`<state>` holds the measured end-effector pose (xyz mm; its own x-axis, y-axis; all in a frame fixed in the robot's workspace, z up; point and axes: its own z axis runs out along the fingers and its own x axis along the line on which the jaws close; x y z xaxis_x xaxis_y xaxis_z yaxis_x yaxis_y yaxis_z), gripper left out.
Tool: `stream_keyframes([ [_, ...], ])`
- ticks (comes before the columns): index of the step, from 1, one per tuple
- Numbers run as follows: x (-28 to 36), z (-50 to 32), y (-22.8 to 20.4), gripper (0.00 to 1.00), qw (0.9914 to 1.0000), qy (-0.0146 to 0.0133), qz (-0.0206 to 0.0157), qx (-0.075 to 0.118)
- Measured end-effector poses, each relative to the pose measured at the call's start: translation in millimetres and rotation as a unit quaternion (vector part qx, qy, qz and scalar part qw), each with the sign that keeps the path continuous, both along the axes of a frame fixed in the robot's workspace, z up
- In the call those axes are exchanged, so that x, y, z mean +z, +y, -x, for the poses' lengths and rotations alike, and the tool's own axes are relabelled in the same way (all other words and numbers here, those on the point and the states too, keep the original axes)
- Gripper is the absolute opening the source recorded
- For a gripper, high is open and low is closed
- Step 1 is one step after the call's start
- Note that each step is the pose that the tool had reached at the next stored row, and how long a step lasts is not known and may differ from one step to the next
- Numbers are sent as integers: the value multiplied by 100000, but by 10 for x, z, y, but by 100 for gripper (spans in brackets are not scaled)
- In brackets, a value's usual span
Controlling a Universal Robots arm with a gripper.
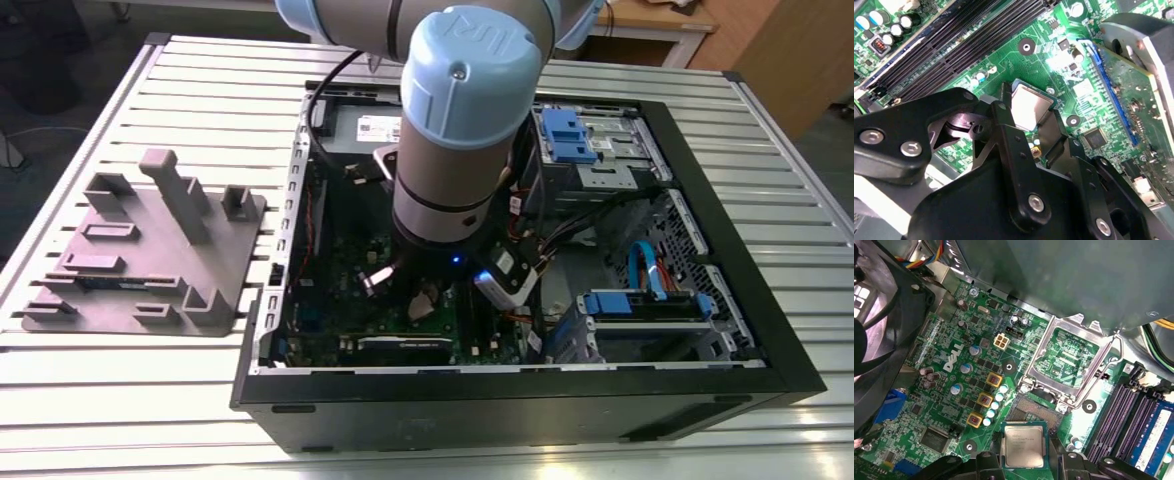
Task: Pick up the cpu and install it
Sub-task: 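Place the cpu into insertion slot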
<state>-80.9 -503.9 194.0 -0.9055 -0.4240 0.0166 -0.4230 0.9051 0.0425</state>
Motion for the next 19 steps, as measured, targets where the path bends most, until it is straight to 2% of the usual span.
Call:
stream_keyframes([
  [7, 0, 0, 61, 45, 99990, -3, -3, -1380],
  [14, 24, 0, 74, 45, 99965, -1, 31, -2626],
  [19, 28, 0, 80, 45, 99860, -2, 85, -5293],
])
